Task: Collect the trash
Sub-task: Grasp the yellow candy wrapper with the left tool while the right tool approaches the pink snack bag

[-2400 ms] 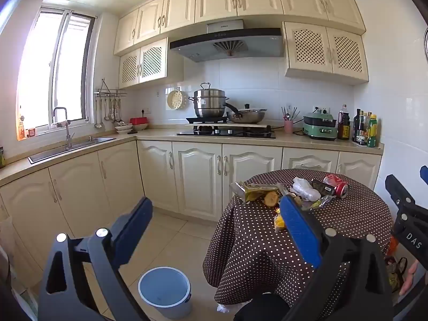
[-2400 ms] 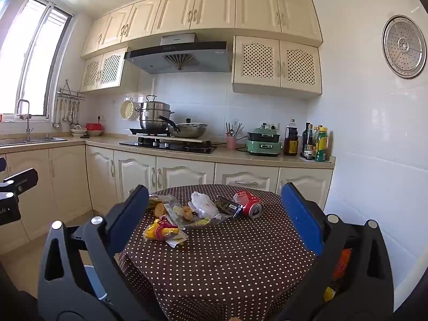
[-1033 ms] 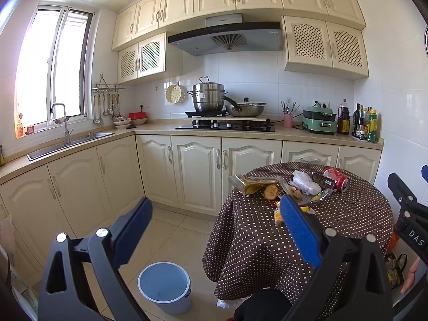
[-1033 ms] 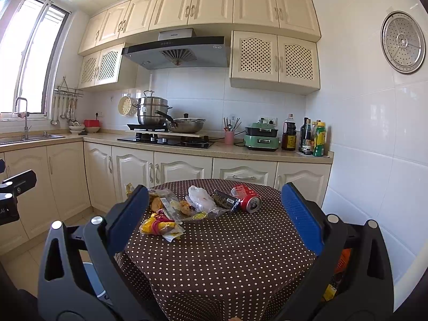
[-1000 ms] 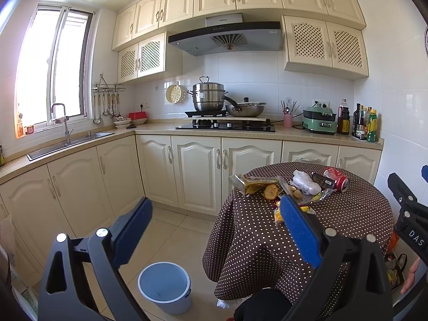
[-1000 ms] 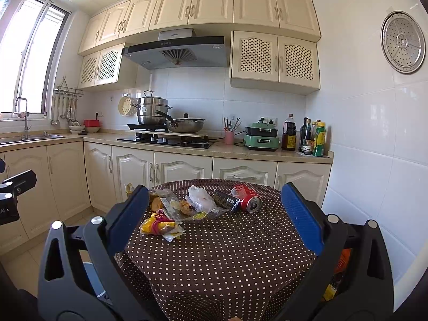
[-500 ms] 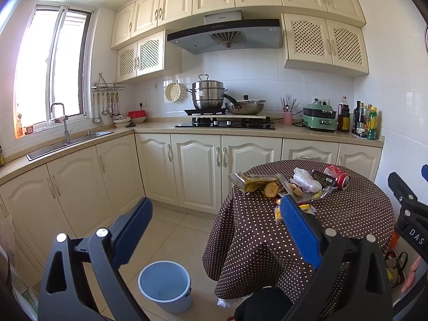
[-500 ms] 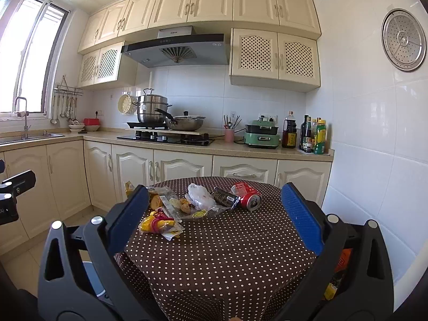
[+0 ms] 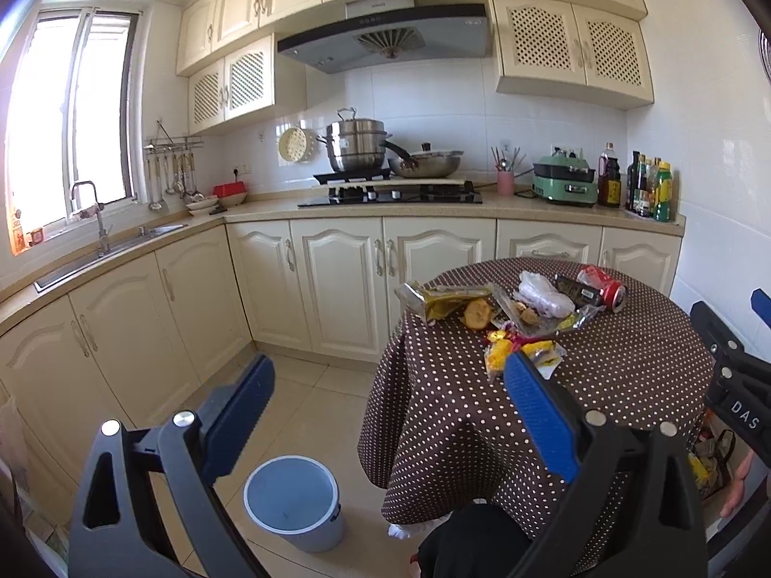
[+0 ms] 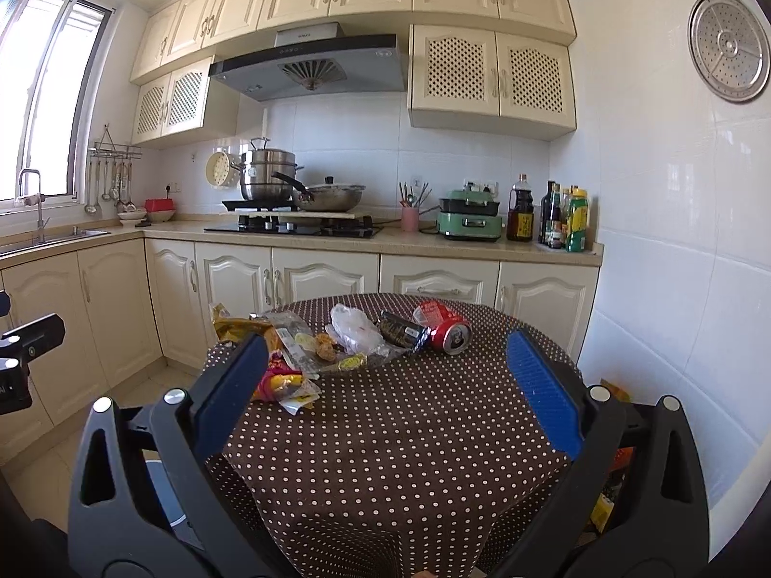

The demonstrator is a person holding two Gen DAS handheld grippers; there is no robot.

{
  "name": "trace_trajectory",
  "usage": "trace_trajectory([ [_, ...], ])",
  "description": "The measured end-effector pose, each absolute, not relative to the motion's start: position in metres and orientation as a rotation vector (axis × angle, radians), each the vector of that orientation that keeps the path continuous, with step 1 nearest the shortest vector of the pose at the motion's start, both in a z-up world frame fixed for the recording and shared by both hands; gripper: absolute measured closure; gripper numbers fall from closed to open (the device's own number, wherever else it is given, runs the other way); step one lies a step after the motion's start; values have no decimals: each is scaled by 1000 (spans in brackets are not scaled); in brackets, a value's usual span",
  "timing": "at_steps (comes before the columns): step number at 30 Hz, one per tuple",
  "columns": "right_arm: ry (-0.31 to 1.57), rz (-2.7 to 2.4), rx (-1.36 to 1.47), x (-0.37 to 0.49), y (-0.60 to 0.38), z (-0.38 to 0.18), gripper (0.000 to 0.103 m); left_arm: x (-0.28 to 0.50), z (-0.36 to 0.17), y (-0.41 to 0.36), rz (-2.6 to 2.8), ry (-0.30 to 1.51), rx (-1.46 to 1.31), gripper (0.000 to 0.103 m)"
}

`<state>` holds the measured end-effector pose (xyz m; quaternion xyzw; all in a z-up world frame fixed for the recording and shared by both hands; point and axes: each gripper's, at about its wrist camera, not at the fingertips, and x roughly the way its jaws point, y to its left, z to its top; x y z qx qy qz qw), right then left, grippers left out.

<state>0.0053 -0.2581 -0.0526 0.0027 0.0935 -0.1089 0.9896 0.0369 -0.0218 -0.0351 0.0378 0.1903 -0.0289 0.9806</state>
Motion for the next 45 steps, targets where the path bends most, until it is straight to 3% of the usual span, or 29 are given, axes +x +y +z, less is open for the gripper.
trace_trajectory([
  [26, 509, -195, 81, 147, -317, -128, 6, 251, -147, -135, -414, 732, 169, 10],
  [27, 515, -194, 85, 151, -318, -129, 6, 255, -149, -138, -417, 736, 166, 14],
  [28, 522, -190, 90, 154, -319, -129, 6, 260, -151, -139, -431, 747, 154, 30],
  [31, 543, -174, 120, 161, -323, -131, 6, 264, -155, -139, -482, 788, 117, 53],
  [34, 556, -173, 125, 165, -321, -131, 6, 258, -156, -136, -491, 774, 121, 59],
  [45, 574, -90, 92, 178, -276, -123, 6, 200, -140, -60, -446, 704, -2, 61],
])
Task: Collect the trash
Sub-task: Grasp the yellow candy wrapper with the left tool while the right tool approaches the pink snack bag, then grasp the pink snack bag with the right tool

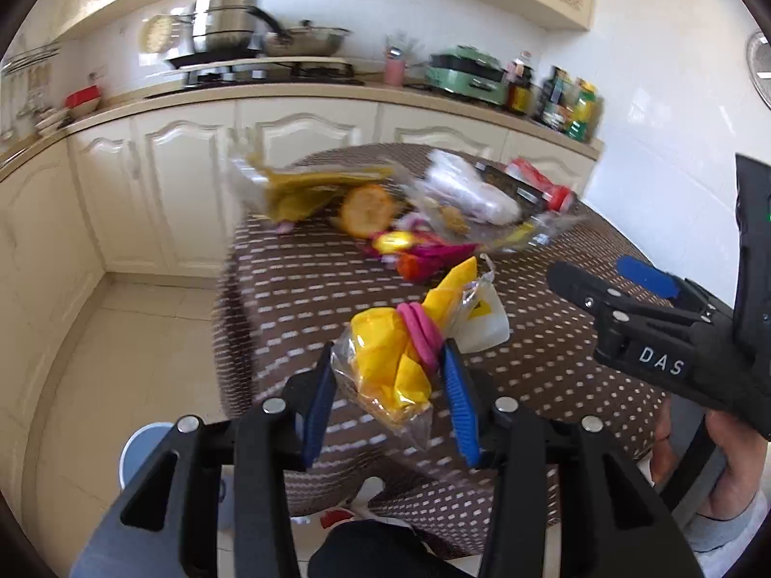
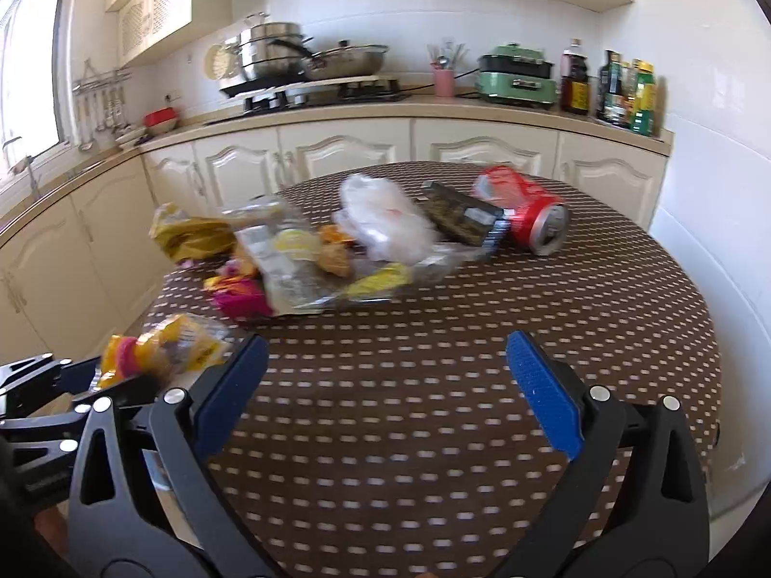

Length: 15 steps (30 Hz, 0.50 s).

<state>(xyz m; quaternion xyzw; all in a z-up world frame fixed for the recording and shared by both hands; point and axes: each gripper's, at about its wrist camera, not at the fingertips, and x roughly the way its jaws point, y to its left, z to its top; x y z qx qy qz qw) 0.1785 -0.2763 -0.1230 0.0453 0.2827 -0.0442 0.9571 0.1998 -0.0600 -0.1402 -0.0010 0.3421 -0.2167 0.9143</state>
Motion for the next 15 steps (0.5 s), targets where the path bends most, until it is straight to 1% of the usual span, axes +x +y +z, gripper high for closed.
trace_trajectory([
  [6, 613, 1, 31, 213, -228, -120, 6, 206, -128, 1, -188, 653, -63, 61],
  [9, 674, 16, 2, 239, -211, -124, 6, 210, -125, 16, -149, 641, -73, 61],
  [11, 701, 14, -16, 252, -205, -129, 10, 212, -125, 21, -137, 640, -72, 61],
  [12, 712, 12, -21, 258, -201, -131, 17, 214, -125, 24, -136, 643, -75, 61],
  [14, 745, 15, -34, 266, -197, -138, 37, 217, -128, 30, -140, 651, -86, 61],
  [15, 768, 29, -33, 269, -195, -141, 63, 216, -130, 31, -137, 651, -86, 61],
])
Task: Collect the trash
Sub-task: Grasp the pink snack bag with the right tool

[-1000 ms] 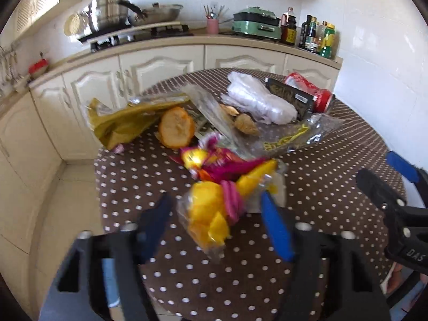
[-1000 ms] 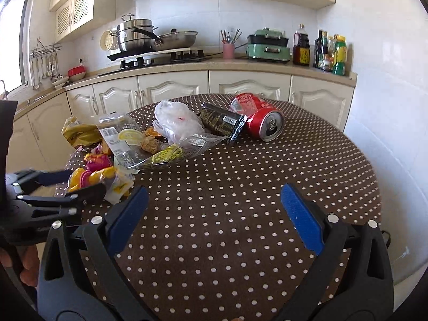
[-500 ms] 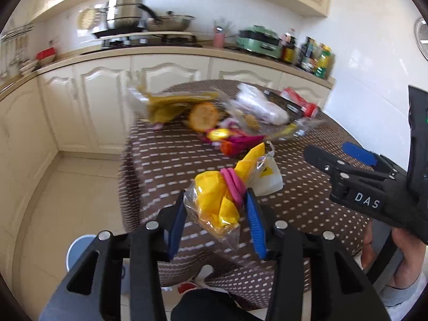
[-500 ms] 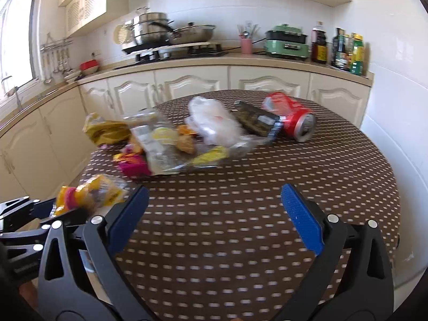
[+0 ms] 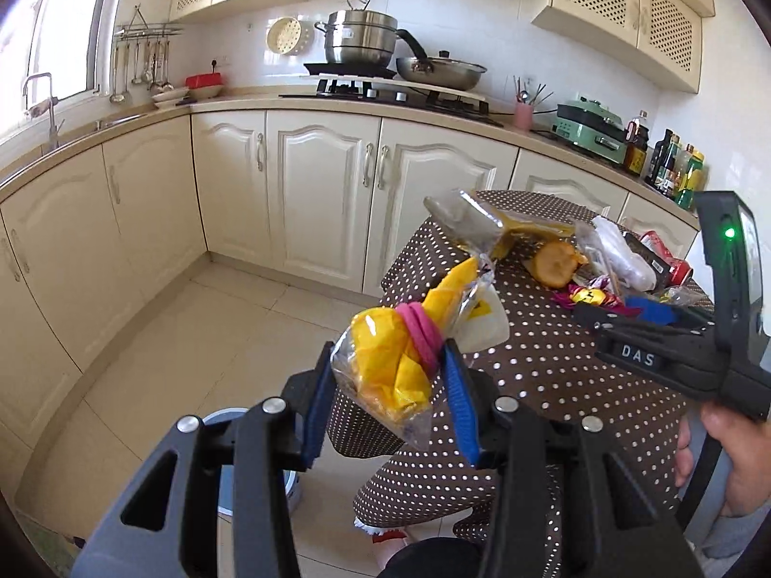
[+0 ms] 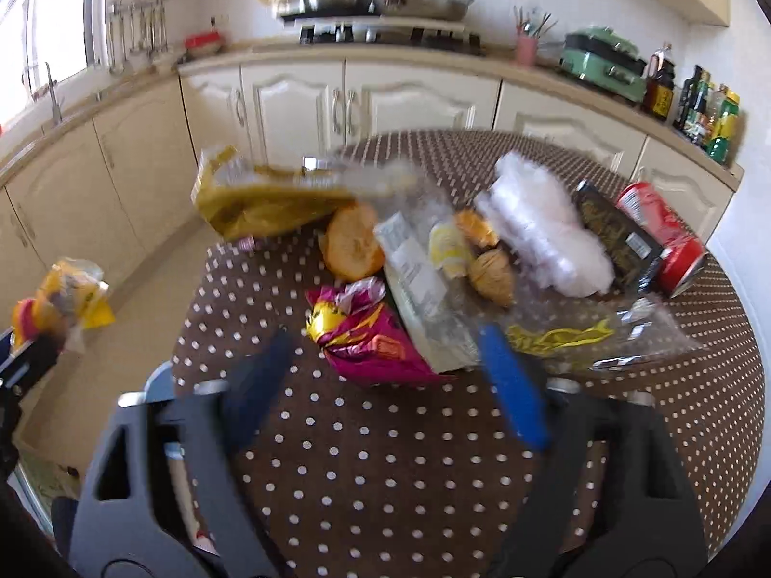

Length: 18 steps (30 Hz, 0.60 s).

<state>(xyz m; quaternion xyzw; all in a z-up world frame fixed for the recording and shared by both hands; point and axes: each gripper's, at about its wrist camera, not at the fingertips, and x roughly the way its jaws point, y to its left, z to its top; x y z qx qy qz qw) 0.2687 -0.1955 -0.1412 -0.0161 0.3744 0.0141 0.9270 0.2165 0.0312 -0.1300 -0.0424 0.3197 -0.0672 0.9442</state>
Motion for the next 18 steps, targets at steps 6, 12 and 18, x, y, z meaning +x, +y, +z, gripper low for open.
trace_trajectory([
  [6, 732, 44, -51, 251, -186, -140, 71, 216, -146, 62, -117, 670, -132, 61],
  [12, 632, 35, -78, 223, -167, -133, 70, 221, -167, 103, -78, 719, -193, 61],
  [18, 669, -26, -54, 230, -183, -140, 56, 223, -174, 114, -92, 724, -211, 61],
])
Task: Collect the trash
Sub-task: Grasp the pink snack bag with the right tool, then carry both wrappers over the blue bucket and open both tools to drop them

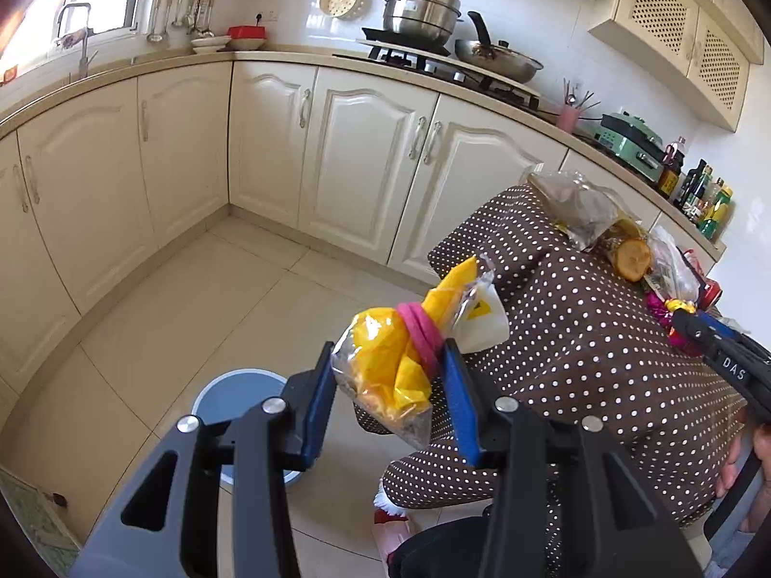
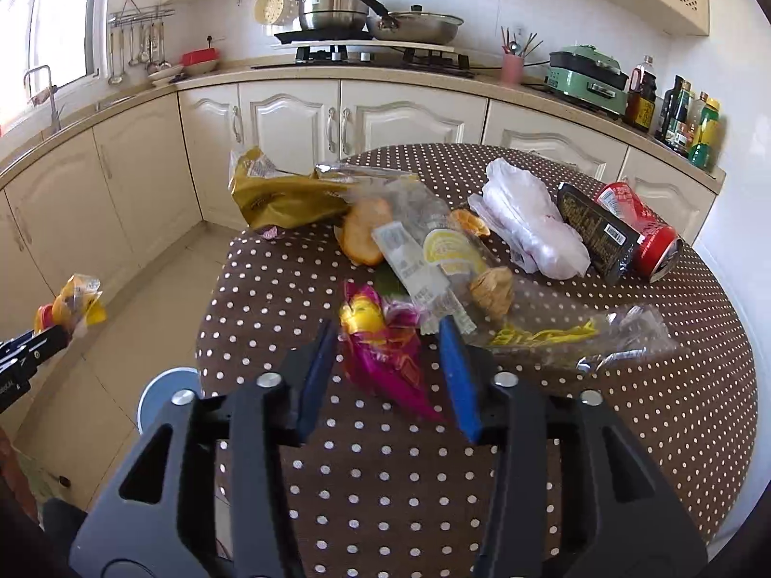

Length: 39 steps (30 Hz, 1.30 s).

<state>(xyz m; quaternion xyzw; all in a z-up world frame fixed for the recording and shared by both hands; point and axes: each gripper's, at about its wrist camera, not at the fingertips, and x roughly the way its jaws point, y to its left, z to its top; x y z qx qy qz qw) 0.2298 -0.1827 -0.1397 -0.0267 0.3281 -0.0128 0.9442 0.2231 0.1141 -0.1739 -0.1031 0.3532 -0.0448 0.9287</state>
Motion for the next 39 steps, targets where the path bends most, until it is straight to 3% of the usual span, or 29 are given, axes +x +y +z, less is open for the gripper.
trace_trajectory([
  [5, 675, -43, -105, 227, -170, -145, 55, 221, -176, 107, -129, 725, -213, 61],
  [7, 659, -71, -123, 221, -167, -146, 49, 219, -178, 105, -138, 727, -214, 61],
  [13, 686, -67, -94, 224, -170, -150, 50, 215, -178, 102, -147, 723, -212, 61],
  [14, 705, -61, -83, 230, -172, -152, 52, 215, -177, 103, -150, 721, -212, 61],
  [15, 712, -44, -68, 233, -172, -153, 70, 214, -177, 102, -151, 720, -211, 61],
  [16, 730, -28, -57, 237, -172, -155, 74, 214, -178, 102, -151, 720, -210, 61],
  [26, 653, 235, -57, 214, -102, -143, 75, 220, -196, 132, -116, 758, -267, 61],
  [39, 965, 546, -42, 297, 58, -294, 74, 273, -310, 225, 160, 1029, -289, 60],
])
